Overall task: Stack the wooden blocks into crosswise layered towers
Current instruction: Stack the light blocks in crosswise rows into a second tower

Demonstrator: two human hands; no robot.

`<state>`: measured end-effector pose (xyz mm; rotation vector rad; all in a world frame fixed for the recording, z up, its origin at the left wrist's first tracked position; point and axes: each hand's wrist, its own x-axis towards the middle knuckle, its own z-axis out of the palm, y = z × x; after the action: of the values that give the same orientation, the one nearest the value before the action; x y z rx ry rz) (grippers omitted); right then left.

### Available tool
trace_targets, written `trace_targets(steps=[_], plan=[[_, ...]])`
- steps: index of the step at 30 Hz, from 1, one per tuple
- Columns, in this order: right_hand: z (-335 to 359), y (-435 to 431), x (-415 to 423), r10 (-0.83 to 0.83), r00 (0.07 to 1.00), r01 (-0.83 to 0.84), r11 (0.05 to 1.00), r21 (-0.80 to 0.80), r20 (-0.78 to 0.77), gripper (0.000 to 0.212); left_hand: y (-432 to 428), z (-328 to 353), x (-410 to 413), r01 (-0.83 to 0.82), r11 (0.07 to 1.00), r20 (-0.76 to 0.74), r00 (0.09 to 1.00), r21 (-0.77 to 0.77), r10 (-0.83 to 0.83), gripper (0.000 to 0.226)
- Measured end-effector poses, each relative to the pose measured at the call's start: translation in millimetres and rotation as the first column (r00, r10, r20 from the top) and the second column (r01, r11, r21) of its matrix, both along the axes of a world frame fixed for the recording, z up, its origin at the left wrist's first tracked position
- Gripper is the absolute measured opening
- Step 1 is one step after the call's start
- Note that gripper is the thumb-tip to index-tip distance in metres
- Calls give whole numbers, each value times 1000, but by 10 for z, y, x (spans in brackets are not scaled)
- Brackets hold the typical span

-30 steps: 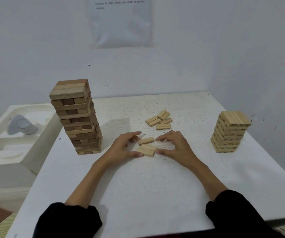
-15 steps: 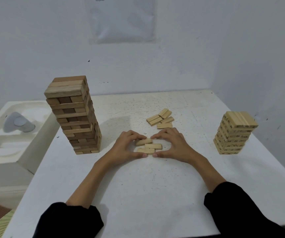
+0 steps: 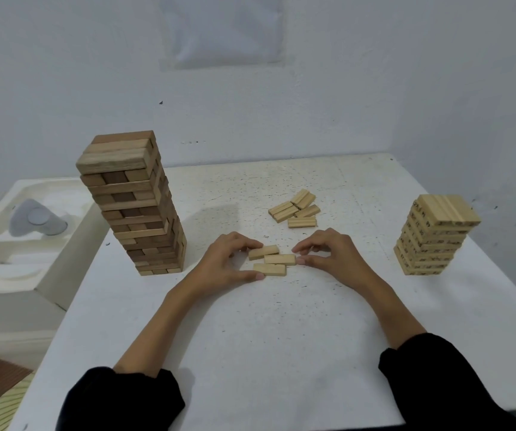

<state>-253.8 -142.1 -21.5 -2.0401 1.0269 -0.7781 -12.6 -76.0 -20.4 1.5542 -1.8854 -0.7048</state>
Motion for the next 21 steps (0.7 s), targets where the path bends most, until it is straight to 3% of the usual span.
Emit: trace_targets(steps=[15, 17, 21], plan=[[-61, 13, 157, -22, 1000, 24, 997, -68, 21, 17, 4, 25, -95, 0, 1000, 41, 999, -11, 0, 61], [-35, 28, 148, 0, 1000, -1, 997, -73, -11, 29, 2, 28, -101, 5, 1000, 44, 999, -13, -4, 60], [-2, 60, 162, 65, 967, -84, 994, -65, -247, 61, 7, 35, -90, 3, 1000, 60, 998, -4, -3, 62]])
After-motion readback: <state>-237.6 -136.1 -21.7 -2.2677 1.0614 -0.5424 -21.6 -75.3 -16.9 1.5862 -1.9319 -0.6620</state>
